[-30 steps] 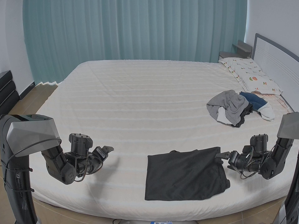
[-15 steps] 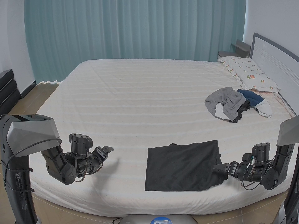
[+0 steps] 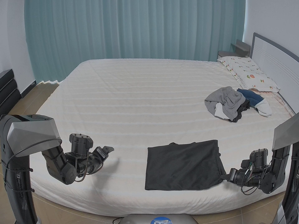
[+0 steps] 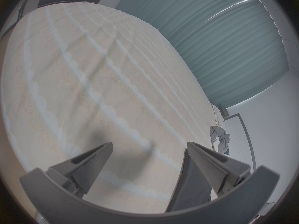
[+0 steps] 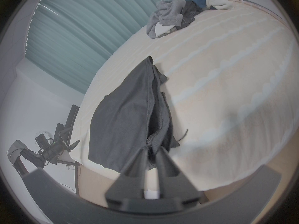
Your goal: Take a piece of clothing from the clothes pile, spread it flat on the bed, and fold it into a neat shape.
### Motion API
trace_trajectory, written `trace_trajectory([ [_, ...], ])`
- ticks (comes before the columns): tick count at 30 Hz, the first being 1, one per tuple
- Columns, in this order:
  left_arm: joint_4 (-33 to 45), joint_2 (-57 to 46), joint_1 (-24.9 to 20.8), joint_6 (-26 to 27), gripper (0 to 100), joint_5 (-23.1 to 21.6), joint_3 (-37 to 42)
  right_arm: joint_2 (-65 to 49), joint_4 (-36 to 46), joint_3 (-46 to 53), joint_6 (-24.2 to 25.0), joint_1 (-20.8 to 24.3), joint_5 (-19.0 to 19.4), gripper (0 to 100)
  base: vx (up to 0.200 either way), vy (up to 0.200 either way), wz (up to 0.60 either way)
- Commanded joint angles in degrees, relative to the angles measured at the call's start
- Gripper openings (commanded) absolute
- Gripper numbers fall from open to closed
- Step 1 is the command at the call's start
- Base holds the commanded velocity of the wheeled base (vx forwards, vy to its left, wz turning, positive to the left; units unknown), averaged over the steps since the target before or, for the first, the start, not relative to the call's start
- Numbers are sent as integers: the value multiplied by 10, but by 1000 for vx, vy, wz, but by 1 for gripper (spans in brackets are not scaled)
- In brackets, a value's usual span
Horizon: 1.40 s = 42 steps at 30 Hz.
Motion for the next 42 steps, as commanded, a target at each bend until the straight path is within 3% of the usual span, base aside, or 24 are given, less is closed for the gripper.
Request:
trace_trajectory([
  [1, 0, 1, 0, 0, 100, -1, -2, -2, -2, 12, -4, -9, 0, 0, 0, 0, 0],
  [18, 0, 1, 0, 0, 100, 0, -2, 5, -21, 38, -43, -32, 4, 0, 0, 0, 0],
  [19, 0, 1, 0, 0, 100, 0, -2, 7, -21, 38, -46, -32, 4, 100, 0, 0, 0],
  [29, 0, 1, 0, 0, 100, 0, -2, -21, -62, 9, -38, -63, 11, 100, 0, 0, 0],
  [35, 0, 1, 0, 0, 100, 0, -1, 17, -56, -108, 30, -58, 8, 100, 0, 0, 0],
  [42, 0, 1, 0, 0, 100, 1, -2, 58, 73, -261, 69, -44, 6, 100, 0, 0, 0],
])
